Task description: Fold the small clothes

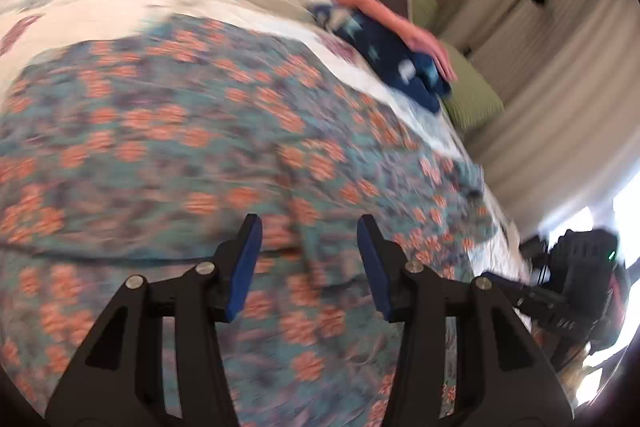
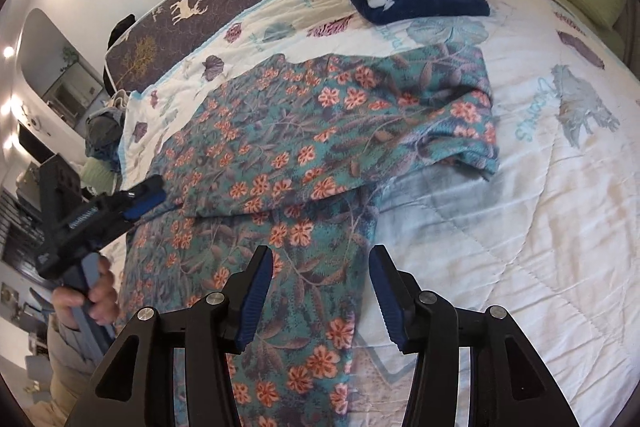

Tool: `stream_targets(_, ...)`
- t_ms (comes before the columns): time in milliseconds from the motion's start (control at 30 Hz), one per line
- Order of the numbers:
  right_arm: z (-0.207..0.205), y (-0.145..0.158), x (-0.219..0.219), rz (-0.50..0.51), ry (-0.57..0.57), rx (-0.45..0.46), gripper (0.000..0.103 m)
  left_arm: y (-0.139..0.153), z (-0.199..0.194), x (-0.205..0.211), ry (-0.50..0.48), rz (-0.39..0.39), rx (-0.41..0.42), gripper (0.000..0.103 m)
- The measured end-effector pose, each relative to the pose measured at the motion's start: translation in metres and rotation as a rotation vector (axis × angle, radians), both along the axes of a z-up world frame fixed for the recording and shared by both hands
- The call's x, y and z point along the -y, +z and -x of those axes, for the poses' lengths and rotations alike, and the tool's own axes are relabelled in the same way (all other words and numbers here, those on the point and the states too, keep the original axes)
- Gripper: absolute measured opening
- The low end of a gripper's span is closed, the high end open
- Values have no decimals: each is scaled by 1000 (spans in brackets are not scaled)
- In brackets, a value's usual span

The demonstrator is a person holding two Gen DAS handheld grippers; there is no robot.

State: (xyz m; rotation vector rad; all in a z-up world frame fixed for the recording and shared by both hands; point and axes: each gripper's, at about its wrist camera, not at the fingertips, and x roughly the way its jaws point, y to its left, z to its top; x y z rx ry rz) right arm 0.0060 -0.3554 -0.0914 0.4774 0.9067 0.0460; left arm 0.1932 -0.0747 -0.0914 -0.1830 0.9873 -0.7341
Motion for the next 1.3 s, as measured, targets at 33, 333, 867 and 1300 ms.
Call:
stream_targets(33, 1, 0, 2, 0, -6, 2, 51, -3, 1, 9, -25, -13, 1, 50)
stream_targets(333, 13, 0, 33, 12, -96, -3, 51, 106, 9, -25, 71, 119, 284, 2)
stream_targets(867, -11, 0, 11, 106, -28, -9, 51, 48, -27, -121, 328, -52, 170, 2)
stream_targets(1300, -50, 8, -9, 290, 28, 33, 51, 60, -29, -155, 375, -213, 218, 3)
